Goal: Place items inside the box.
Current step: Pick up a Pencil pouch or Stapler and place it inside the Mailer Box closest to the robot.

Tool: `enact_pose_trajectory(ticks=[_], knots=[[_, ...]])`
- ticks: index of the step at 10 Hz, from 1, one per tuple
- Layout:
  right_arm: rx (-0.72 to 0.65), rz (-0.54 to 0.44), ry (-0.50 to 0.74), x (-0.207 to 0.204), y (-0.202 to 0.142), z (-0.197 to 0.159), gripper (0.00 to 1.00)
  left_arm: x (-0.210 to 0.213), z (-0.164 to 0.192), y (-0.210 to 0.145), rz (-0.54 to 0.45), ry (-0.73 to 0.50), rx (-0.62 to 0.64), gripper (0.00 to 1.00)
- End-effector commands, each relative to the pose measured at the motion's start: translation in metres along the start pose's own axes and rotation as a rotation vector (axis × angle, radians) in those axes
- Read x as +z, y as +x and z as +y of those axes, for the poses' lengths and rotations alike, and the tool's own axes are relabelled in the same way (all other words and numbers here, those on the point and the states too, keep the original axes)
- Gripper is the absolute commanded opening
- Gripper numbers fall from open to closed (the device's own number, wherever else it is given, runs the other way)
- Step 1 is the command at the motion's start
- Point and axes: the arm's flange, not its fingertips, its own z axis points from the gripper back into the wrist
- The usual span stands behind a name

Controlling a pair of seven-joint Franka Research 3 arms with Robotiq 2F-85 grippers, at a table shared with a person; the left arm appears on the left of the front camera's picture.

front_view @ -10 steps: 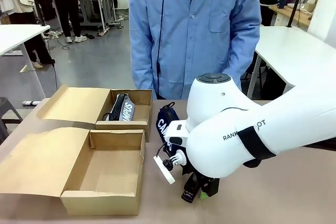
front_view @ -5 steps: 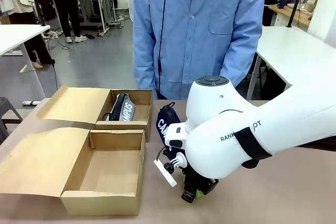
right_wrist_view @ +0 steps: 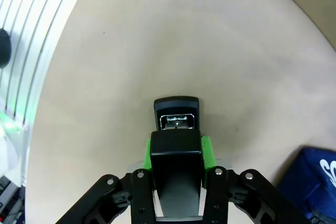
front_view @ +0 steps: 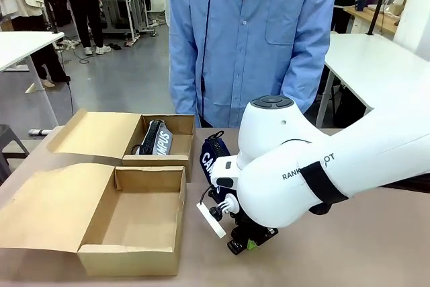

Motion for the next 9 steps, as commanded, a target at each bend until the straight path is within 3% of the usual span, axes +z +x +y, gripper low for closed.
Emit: enact_pose_trajectory(ticks=[1, 9], knots=[[0.04, 0.011, 0.022, -0.007, -0.005, 0.006, 0.0, 0.001, -0.002, -0.001, 0.002, -0.015, -0.019, 1.0], [-0.044, 0.043, 0.001, 0.018, 0.0, 0.027, 0.0, 0.001, -0.002, -0.001, 0.002, -0.015, -0.019, 1.0]])
